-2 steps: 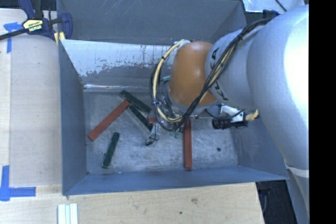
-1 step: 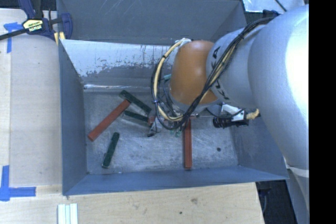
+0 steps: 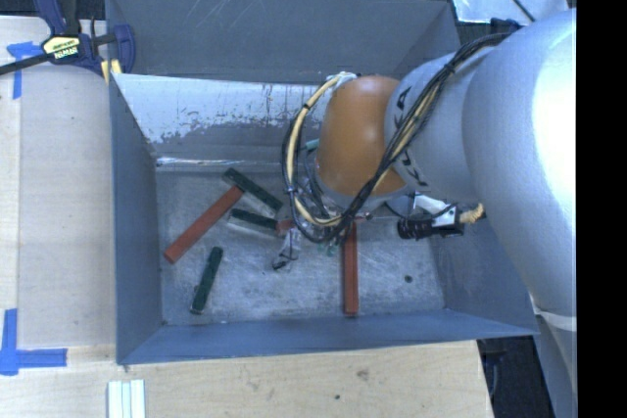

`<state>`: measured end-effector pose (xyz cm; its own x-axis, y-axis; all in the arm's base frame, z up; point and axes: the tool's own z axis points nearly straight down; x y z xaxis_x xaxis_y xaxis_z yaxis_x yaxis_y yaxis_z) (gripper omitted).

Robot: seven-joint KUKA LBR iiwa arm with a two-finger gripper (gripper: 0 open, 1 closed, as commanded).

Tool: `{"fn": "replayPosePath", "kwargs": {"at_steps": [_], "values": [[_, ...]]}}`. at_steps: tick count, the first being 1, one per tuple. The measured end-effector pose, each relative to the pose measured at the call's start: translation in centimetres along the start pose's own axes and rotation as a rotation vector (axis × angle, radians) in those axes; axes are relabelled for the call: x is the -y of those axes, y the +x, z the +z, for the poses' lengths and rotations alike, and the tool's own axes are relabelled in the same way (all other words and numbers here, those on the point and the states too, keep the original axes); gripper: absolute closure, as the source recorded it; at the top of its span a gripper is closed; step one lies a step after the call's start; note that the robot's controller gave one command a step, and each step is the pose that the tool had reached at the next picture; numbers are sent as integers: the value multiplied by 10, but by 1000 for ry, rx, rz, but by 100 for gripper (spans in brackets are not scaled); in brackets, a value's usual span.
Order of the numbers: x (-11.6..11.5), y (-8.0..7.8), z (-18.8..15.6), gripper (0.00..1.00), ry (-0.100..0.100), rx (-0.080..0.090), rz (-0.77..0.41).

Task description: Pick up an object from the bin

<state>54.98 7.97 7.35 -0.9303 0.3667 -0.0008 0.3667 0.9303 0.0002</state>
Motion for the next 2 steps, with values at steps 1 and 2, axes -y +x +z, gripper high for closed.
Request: {"fn": "replayPosePath", "kwargs": {"at_steps": [1, 2], "values": [[0, 0, 0, 100, 0, 1, 0], [0, 0, 0, 0, 0, 0, 0]]}}
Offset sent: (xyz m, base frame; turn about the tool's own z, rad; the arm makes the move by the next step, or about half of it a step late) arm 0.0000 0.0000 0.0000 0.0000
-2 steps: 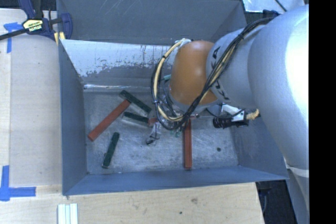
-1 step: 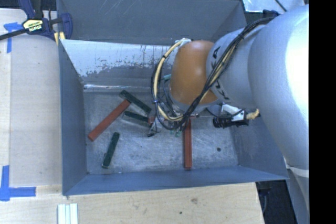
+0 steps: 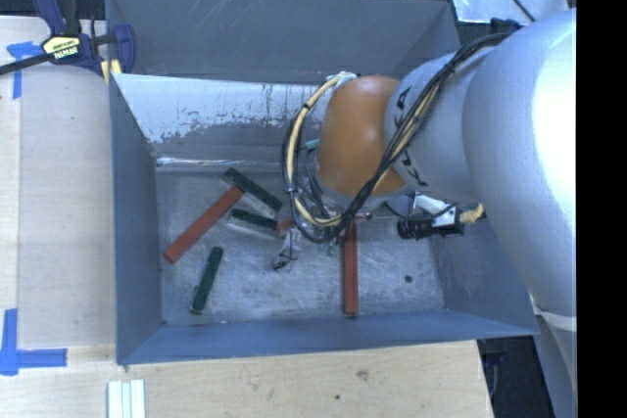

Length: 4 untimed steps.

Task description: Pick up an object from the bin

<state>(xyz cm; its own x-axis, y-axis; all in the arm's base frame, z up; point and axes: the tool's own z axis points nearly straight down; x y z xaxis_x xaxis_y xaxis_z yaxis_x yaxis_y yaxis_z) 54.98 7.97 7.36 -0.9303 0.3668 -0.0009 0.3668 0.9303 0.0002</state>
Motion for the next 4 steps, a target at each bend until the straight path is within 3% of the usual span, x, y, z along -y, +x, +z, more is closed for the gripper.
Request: {"fn": "replayPosePath", "kwargs": {"at_steps": [1, 2, 3, 4], "values": [[0, 0, 0, 100, 0, 1, 0], [0, 0, 0, 0, 0, 0, 0], [0, 0, 0, 100, 0, 1, 0], [0, 0, 0, 0, 0, 0, 0]]}}
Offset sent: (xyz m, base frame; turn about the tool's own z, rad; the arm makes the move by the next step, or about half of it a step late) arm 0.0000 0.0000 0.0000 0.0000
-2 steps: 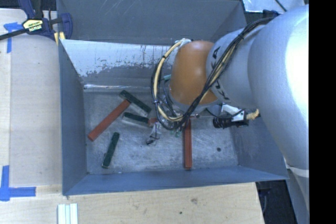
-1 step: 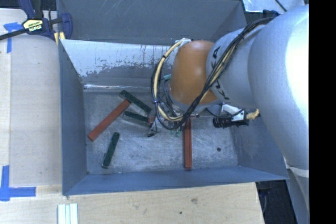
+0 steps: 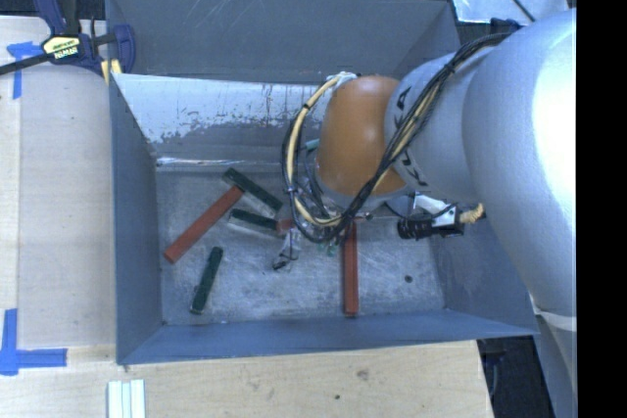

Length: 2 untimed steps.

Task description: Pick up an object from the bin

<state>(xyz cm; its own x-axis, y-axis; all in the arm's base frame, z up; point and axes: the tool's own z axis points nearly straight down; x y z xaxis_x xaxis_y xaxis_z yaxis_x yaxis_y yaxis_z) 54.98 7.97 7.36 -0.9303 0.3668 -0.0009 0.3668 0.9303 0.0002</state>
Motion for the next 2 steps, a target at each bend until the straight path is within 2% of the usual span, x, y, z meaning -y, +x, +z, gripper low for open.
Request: {"fn": "replayPosePath", "kwargs": {"at_steps": [1, 2], "values": [[0, 0, 0, 100, 0, 1, 0], [0, 0, 0, 0, 0, 0, 0]]}}
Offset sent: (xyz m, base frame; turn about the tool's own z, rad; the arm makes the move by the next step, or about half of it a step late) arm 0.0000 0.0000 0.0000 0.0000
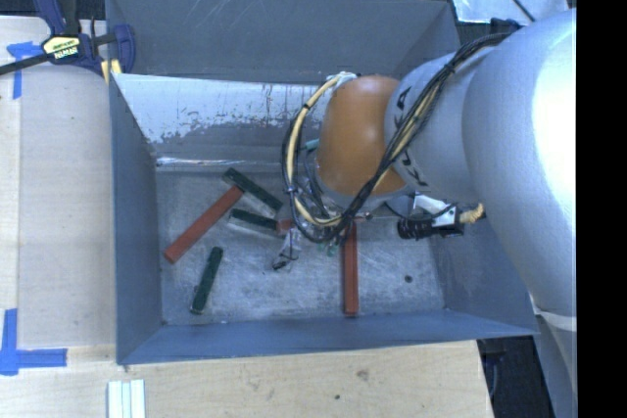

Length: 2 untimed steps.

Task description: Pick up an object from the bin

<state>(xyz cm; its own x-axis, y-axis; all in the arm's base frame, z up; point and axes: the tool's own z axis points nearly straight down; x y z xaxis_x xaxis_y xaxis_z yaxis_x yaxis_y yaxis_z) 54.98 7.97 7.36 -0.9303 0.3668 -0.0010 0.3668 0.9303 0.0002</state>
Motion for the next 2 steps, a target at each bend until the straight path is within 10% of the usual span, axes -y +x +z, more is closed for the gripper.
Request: {"fn": "replayPosePath", "kwargs": {"at_steps": [1, 2], "values": [[0, 0, 0, 100, 0, 1, 0], [0, 0, 0, 0, 0, 0, 0]]}}
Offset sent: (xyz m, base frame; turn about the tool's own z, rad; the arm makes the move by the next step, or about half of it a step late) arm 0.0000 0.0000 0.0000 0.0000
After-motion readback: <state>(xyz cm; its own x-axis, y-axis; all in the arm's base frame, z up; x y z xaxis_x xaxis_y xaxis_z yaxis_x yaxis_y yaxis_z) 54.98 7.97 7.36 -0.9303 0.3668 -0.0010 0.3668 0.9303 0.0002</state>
